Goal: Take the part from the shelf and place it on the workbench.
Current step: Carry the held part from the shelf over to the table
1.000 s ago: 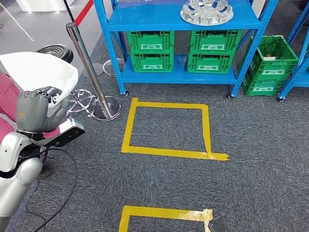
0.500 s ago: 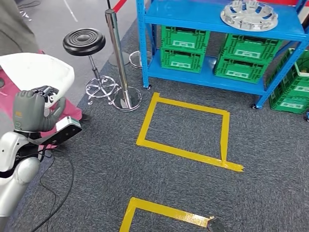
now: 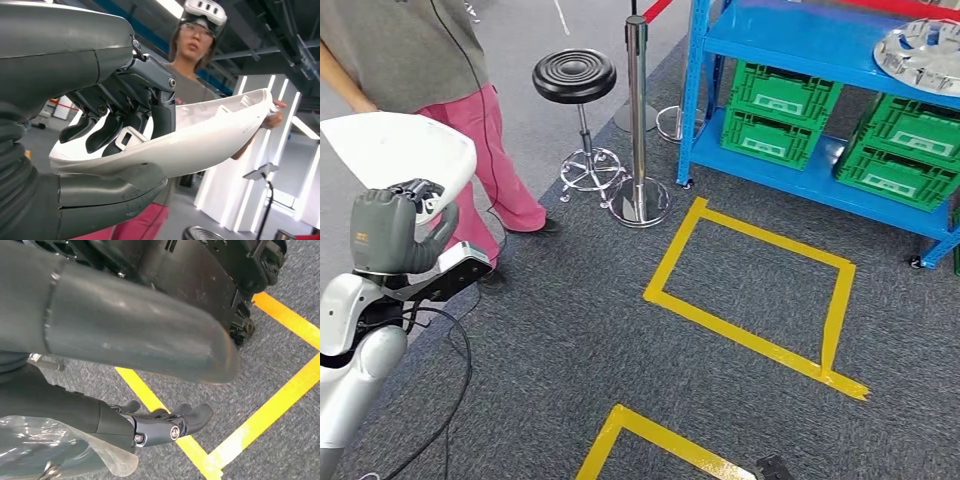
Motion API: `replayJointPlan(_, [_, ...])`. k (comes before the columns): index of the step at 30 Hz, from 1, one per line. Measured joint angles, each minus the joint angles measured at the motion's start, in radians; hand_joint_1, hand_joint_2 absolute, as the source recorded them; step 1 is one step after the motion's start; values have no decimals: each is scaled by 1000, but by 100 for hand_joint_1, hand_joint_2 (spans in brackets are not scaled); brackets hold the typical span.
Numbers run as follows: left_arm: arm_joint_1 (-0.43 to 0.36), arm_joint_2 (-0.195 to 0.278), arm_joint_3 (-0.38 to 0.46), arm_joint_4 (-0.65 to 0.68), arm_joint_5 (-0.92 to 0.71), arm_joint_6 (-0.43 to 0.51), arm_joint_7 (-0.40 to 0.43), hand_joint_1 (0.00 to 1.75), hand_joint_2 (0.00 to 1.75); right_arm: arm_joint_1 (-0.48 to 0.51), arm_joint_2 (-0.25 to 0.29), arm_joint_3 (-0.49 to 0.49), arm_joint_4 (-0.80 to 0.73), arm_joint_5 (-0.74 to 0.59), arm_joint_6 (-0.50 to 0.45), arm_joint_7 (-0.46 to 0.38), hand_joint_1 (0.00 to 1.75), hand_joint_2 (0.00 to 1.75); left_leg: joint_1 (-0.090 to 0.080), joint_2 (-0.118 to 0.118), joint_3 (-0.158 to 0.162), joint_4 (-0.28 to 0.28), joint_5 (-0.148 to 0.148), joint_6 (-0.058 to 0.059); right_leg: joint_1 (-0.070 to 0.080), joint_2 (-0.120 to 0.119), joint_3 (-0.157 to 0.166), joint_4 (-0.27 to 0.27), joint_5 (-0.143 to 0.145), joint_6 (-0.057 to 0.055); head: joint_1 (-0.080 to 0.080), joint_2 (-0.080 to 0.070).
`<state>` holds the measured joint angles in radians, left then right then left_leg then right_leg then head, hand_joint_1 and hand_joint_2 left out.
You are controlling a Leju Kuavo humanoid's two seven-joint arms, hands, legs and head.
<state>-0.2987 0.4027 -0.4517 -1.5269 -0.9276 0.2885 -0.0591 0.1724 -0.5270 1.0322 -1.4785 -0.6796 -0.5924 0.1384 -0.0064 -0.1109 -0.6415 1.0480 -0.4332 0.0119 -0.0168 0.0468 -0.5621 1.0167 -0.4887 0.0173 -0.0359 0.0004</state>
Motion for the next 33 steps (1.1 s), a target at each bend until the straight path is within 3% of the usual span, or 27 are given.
replayJointPlan(1, [-1, 0, 0, -1, -1, -1, 5, 173, 175, 5, -2, 0, -5, -2, -8, -4, 0, 0, -1, 26, -12, 27, -18, -7, -3, -14, 5, -5, 1, -4, -3, 0])
replayJointPlan(3, [-2, -2, -2, -4, -4, -2, 15, 173, 175, 17, -6, 1, -15, -6, -21, -10, 0, 0, 4, 82, -64, 140, -75, -21, -4, -43, 13, -9, -1, -10, -10, 0])
replayJointPlan(5, [-1, -5, -4, -5, -6, -4, 20, 173, 175, 23, -9, 2, -20, -8, -26, -11, 0, 0, 16, 98, -117, 249, -111, -33, -5, -72, 17, -9, -6, -10, -11, 0])
replayJointPlan(6, [0, -7, -5, -5, -6, -6, 22, 173, 175, 25, -9, 2, -21, -9, -27, -11, 0, 0, 21, 100, -122, 259, -104, -37, -6, -86, 19, -8, -9, -7, -11, 0])
replayJointPlan(7, [0, -7, -6, -6, -7, -6, 24, 173, 175, 25, -10, 2, -23, -10, -28, -11, 0, 0, 25, 105, -106, 228, -79, -41, -8, -99, 23, -8, -12, -4, -11, 0])
replayJointPlan(9, [0, -8, -6, -9, -8, -7, 26, 173, 175, 25, -10, 3, -27, -11, -29, -11, 0, 0, 25, 141, -34, 95, -18, -43, -9, -123, 32, -8, -20, 5, -11, 0])
replayJointPlan(11, [-2, -8, -7, -13, -8, -8, 28, 173, 175, 26, -12, 3, -32, -14, -33, -12, 0, 0, 16, 174, 13, 1, 5, -30, -6, -145, 41, -8, -28, 19, -12, 0])
replayJointPlan(12, [-2, -8, -8, -13, -8, -8, 29, 173, 175, 26, -14, 3, -33, -17, -37, -15, 0, 0, 10, 176, 17, -10, 0, -21, -3, -156, 45, -11, -31, 25, -13, 0])
replayJointPlan(14, [1, -8, -9, -14, -8, -8, 31, 173, 175, 26, -19, 4, -36, -29, -45, -25, 0, 0, 10, 152, 15, -14, 0, -2, -4, -174, 52, -17, -37, 38, -12, 0])
replayJointPlan(15, [1, -9, -10, -16, -7, -7, 31, 173, 175, 26, -23, 6, -38, -36, -49, -33, 0, 0, 11, 140, 17, -17, 1, 5, -5, -166, 51, -13, -45, 43, -12, 0])
replayJointPlan(17, [-3, -13, -12, -20, -6, -6, 35, 173, 175, 28, -31, 10, -44, -53, -55, -52, 0, 0, 15, 118, 20, -23, 4, 20, -8, -113, 18, 57, -89, 48, -8, 0])
replayJointPlan(19, [-7, -23, -18, -21, -5, -9, 43, 173, 175, 33, -43, 16, -49, -72, -60, -69, 0, 0, 12, 95, 20, -23, 3, 28, -5, -61, -56, 201, -148, 44, -4, 0])
replayJointPlan(20, [-7, -28, -22, -22, -5, -11, 48, 173, 175, 36, -49, 20, -51, -82, -63, -77, 0, 0, 10, 82, 21, -22, 2, 30, -3, -53, -93, 260, -161, 42, -4, 0])
replayJointPlan(21, [-7, -33, -26, -22, -5, -13, 52, 173, 175, 38, -55, 25, -52, -93, -64, -87, 0, 0, 8, 67, 22, -22, 2, 32, 0, -49, -116, 285, -154, 39, -4, 0])
replayJointPlan(22, [-8, -37, -30, -22, -5, -15, 56, 173, 175, 40, -60, 29, -54, -103, -66, -96, 0, 0, 6, 53, 23, -22, 1, 32, 2, -46, -119, 267, -125, 35, -4, 0])
replayJointPlan(23, [-9, -41, -33, -23, -5, -15, 59, 173, 175, 41, -65, 33, -55, -113, -66, -105, 0, 0, 4, 39, 25, -22, 1, 32, 3, -37, -104, 214, -83, 30, -4, 0])
replayJointPlan(25, [-17, -48, -39, -24, -5, -14, 65, 173, 175, 40, -74, 42, -57, -129, -66, -118, 0, 0, 2, 13, 25, -19, -1, 30, 1, 7, -51, 77, -11, 19, -5, 0])
replayJointPlan(27, [-25, -52, -45, -25, -4, -11, 67, 173, 175, 37, -83, 53, -59, -140, -66, -125, 0, 0, 3, -11, 19, -16, 1, 23, 0, 35, -18, 8, 7, 15, -5, 0])
replayJointPlan(29, [-27, -52, -48, -26, -2, -7, 67, 173, 175, 32, -88, 62, -60, -147, -66, -129, 0, 0, 6, -33, 13, -16, 5, 12, 1, 17, -10, 2, 5, 14, -5, 0])
replayJointPlan(30, [-26, -51, -49, -26, -1, -4, 67, 173, 175, 28, -89, 67, -60, -150, -66, -131, 0, 0, 5, -26, 11, -11, 2, 7, 0, 5, -6, -1, 6, 11, -5, 0])
replayJointPlan(31, [-27, -50, -49, -26, -1, -2, 66, 173, 175, 23, -90, 72, -60, -153, -66, -133, 0, 0, 2, -4, 4, 5, -9, 2, -1, -7, -2, -5, 7, 6, -9, 0])
replayJointPlan(33, [-31, -49, -49, -26, 0, 3, 65, 173, 175, 12, -90, 84, -60, -161, -66, -136, 0, 0, 0, 63, -36, 94, -60, -10, -3, -35, 5, -10, 6, -3, -16, 0])
